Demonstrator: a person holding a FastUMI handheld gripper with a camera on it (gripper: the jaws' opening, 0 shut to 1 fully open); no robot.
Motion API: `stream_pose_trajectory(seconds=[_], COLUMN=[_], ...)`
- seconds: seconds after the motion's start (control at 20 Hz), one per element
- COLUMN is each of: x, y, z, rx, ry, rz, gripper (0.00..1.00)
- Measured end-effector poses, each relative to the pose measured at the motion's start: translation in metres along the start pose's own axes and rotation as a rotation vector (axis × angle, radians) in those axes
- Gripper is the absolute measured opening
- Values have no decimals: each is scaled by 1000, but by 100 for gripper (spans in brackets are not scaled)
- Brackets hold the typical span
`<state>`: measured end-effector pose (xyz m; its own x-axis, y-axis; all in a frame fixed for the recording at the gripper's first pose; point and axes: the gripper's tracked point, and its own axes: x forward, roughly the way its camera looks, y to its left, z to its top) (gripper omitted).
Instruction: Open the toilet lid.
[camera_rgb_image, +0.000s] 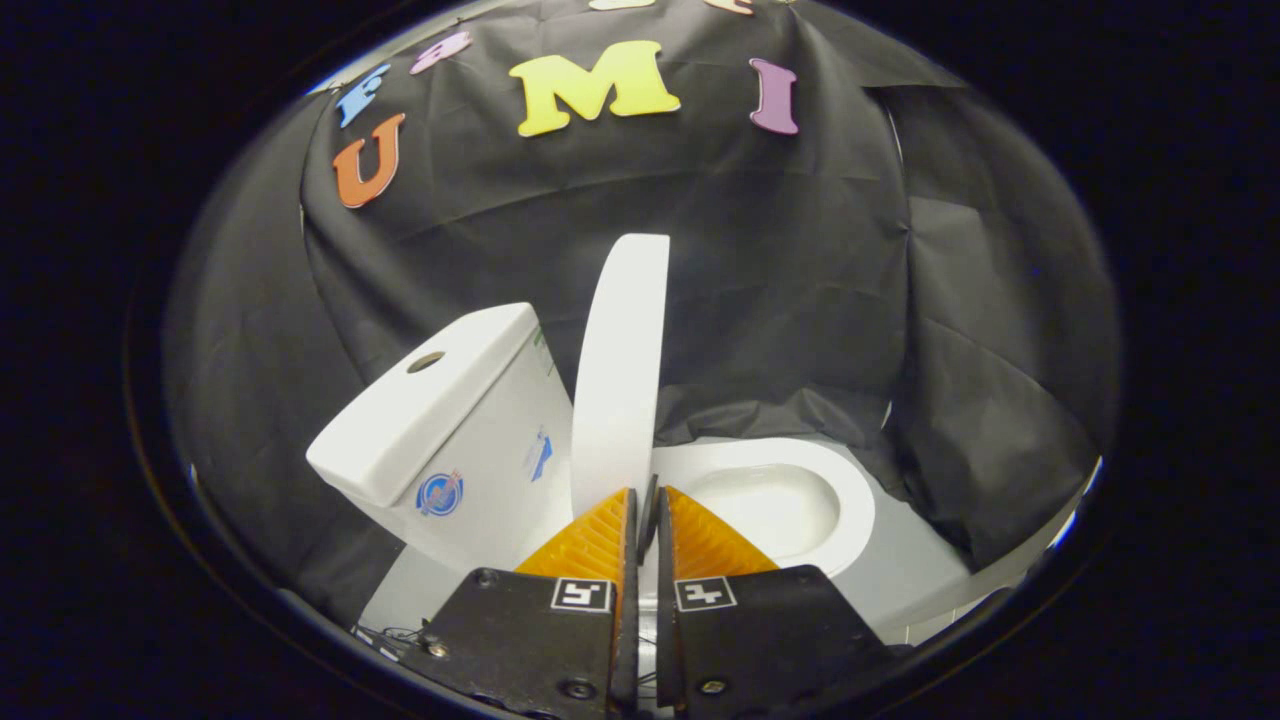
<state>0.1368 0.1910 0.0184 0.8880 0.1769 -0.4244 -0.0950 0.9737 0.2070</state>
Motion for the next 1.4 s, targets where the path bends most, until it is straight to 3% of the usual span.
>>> stream_pose_trajectory(seconds=[0.75,1.4], x=[6,8], y=[63,96], z=[2,-5], rx=[-149,-263], ry=[-34,-24], rz=[-44,9], gripper=[11,13])
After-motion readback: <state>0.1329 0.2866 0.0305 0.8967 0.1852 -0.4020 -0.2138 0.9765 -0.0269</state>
